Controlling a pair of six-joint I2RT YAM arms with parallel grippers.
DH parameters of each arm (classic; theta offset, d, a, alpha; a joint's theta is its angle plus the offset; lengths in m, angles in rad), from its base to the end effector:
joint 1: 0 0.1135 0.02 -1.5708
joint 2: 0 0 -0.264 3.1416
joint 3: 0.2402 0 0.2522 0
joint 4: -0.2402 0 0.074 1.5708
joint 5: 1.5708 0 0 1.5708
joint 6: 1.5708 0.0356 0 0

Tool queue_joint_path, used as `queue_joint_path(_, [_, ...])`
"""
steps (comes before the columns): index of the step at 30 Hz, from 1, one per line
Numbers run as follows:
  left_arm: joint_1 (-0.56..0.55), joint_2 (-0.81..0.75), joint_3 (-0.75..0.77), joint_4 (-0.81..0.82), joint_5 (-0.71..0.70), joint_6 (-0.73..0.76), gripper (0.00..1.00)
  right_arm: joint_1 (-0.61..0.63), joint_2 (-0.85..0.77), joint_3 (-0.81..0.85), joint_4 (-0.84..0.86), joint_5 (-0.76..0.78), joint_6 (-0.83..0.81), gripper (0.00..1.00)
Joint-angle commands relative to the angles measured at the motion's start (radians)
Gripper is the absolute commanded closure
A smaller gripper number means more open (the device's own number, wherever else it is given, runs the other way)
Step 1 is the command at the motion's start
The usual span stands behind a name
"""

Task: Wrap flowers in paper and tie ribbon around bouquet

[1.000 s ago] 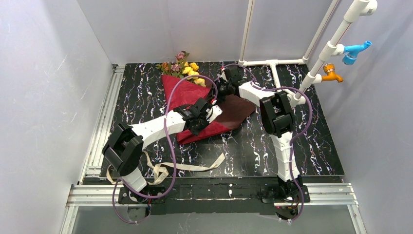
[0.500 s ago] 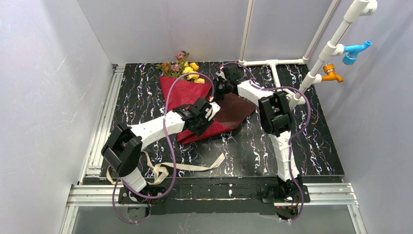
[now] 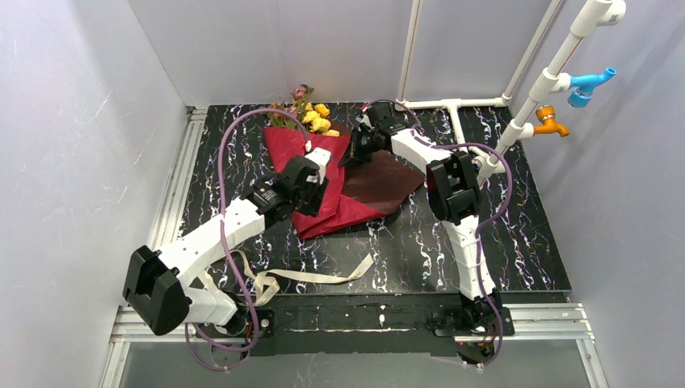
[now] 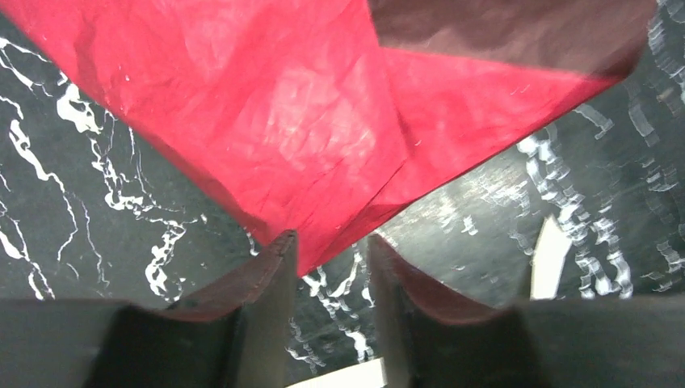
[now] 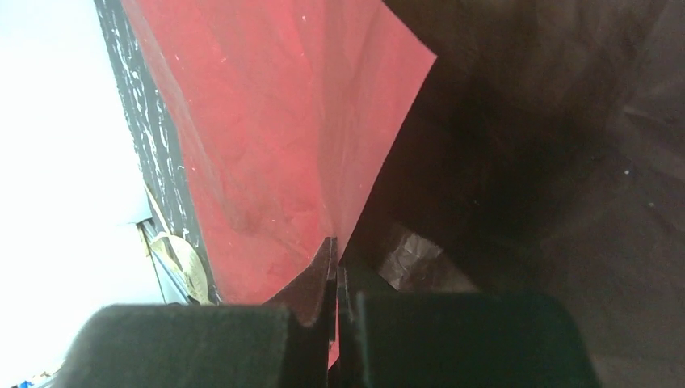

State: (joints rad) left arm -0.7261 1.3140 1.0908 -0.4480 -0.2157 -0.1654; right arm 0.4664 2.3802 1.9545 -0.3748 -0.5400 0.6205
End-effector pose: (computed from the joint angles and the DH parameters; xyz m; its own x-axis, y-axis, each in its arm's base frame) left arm 0.2221 -0.1870 0.3055 -0.5449 0.2687 -0.7943 0.4395 0.8982 0.0024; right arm 0.4667 0.2555 0.1741 -0.9317 0.0893 -0.3520 -0.2012 0.6800 0.7051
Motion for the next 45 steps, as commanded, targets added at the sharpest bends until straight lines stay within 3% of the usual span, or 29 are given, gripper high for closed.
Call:
queue_joint_path(1, [0.064,0.015,-0.109,0.0,0.079,-0.104,0.8,0.003,0.018,0.049,-0.052,0.024,-0.048,0.99])
queue_joint_path(3, [0.09,0.037,-0.132,0.021,0.106,-0.137,0.9,0.003,0.026,0.065,-0.071,0.027,-0.057,0.99])
queue_joint_path(10, [0.131,0.157,-0.191,0.125,0.179,-0.176,0.94,0.006,0.039,0.101,-0.081,0.035,-0.061,0.99])
queue_joint_path(13, [0.137,0.198,-0.202,0.161,0.196,-0.181,0.95,0.006,0.052,0.141,-0.12,0.042,-0.072,0.93])
queue_joint_path(20, [0.151,0.25,-0.206,0.201,0.216,-0.2,0.97,0.006,-0.015,0.149,-0.21,0.08,-0.129,0.33])
queue_joint_path(24, [0.152,0.243,-0.216,0.214,0.215,-0.21,0.97,0.011,-0.137,0.065,-0.258,0.201,-0.155,0.19])
queue_joint_path(29, [0.16,0.246,-0.217,0.223,0.249,-0.23,0.97,0.077,-0.344,-0.155,-0.197,0.348,-0.131,0.12])
queue_joint_path(34, [0.166,0.253,-0.211,0.228,0.254,-0.257,0.97,0.175,-0.473,-0.344,-0.066,0.364,-0.07,0.11])
queue_joint_path(42, [0.176,0.257,-0.215,0.232,0.261,-0.304,0.97,0.242,-0.433,-0.486,0.127,0.275,0.041,0.48])
queue_joint_path(45, [0.181,0.25,-0.228,0.248,0.274,-0.316,0.97,0.255,-0.39,-0.503,0.185,0.243,0.066,0.56])
